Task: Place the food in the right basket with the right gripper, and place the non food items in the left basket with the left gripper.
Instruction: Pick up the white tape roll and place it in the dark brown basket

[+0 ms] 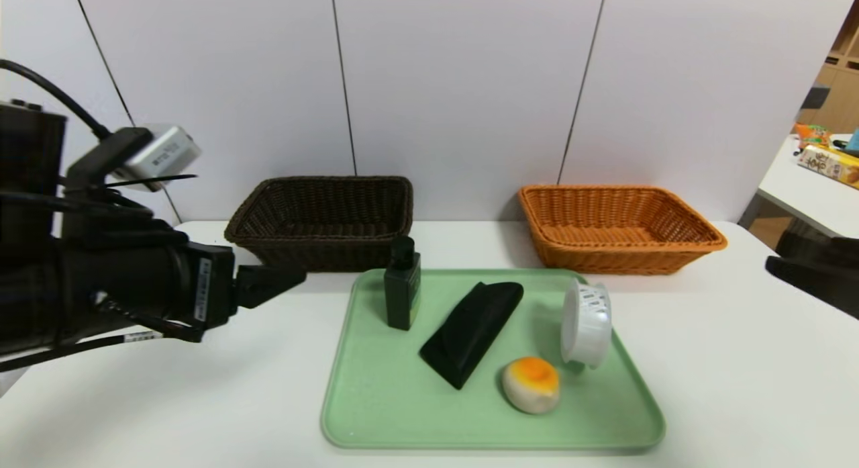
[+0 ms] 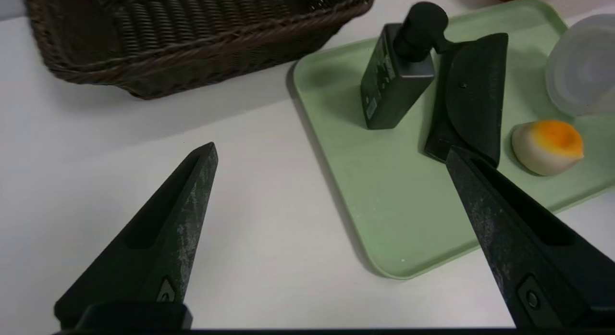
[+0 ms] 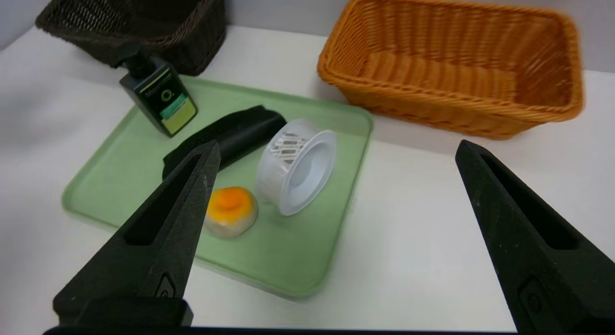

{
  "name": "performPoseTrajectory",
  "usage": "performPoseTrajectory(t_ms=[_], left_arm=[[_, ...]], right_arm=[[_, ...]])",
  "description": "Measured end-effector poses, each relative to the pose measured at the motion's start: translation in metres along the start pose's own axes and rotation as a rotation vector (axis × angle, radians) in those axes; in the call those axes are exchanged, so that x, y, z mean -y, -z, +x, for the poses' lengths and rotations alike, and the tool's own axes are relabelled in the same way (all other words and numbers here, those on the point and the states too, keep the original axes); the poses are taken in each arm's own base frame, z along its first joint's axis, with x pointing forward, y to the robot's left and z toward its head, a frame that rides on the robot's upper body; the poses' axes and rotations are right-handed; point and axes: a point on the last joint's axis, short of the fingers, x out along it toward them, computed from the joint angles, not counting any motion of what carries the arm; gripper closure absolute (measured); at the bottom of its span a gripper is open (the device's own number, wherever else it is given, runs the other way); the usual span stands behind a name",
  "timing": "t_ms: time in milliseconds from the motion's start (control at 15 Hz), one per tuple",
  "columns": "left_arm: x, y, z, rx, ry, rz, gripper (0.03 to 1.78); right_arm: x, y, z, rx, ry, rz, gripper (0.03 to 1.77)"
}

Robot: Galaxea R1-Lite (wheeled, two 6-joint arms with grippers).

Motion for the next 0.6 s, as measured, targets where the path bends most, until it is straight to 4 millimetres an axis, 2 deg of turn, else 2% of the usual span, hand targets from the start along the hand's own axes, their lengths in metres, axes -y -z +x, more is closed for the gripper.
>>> performPoseTrajectory(t_ms=[133, 333, 467, 600], left_arm=[[0.01, 0.005, 0.016, -0.056, 0.026, 0.007, 0.12], [0.019, 0.011, 0.029, -0.11, 0.04, 0.011, 0.12], [0.024, 0.016, 0.033, -0.143, 0.04, 0.022, 0.12], [0.025, 0.018, 0.037, -0.159, 0.042, 0.027, 0.12]], right_arm=[[-0.007, 0.001, 0.015, -0.054, -0.031, 0.025, 0.11], [-0.023, -0.003, 0.032, -0.127, -0.032, 0.081, 0.11], [-0.033, -0.017, 0.035, -0.175, -0.032, 0.136, 0.11], [-0.042, -0.041, 0.033, -0.218, -0.039, 0.208, 0.11]])
